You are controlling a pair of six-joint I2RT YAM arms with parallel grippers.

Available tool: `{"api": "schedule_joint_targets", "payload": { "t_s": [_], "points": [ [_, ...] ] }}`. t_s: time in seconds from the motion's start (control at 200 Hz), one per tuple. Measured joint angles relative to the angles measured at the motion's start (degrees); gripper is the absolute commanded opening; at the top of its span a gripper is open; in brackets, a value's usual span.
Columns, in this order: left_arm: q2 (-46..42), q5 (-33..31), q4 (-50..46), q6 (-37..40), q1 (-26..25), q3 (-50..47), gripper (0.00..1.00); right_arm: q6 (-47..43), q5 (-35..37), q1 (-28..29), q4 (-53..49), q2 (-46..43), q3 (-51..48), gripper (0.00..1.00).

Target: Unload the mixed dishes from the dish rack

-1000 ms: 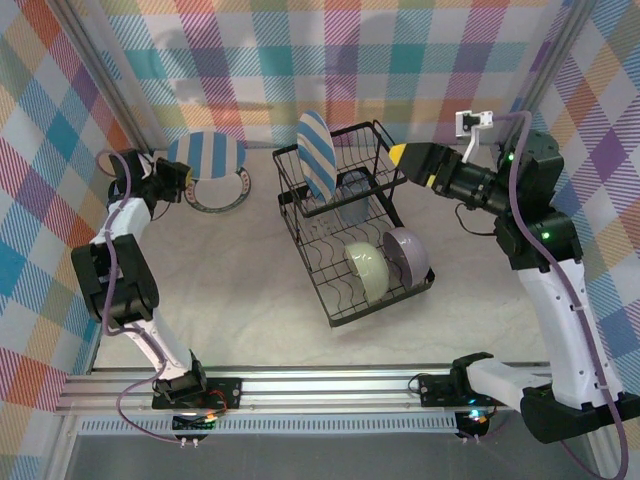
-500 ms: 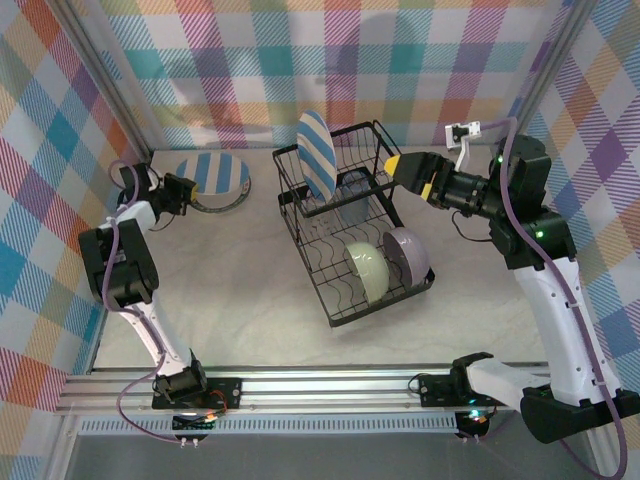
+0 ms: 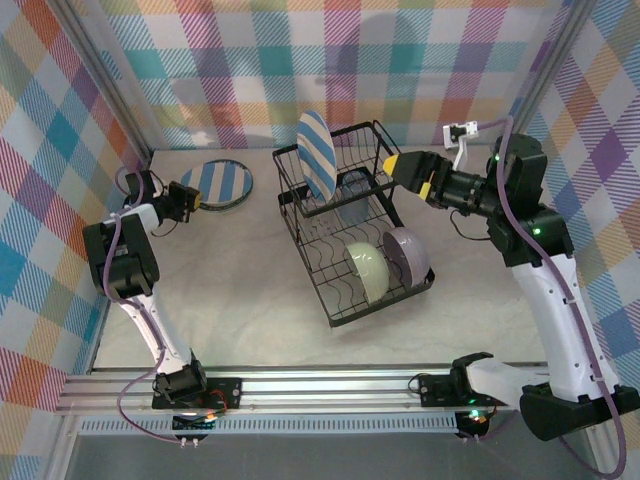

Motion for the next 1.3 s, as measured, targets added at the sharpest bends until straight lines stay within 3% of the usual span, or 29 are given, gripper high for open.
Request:
{"api": "schedule_joint_targets", "payload": {
  "t_s": [0.305,0.6,1.095,1.3],
  "points": [
    [0.04,0.00,-1.18,1.70,0.00,0.44,0.44,0.02,0.52,0.07,0.04,0.31,-0.02,0.99],
    [0.04,-1.57,-9.35,5.11,-0.02,4.83,0.69,0.00,1.40,0.44,-0.02,0.81,-0.02,0.99],
    [4.31,-8.15,-26.45,10.84,-3.08,16.76,0.91,-0.26,2.36,0.61,-1.33,1.07,-0.02,0.99],
    [6.82,-10.34,-32.72,12.39,-5.75,21.99,0.94,-2.51,3.72,1.25,-3.26,1.07,0.04,0.99]
  ]
}}
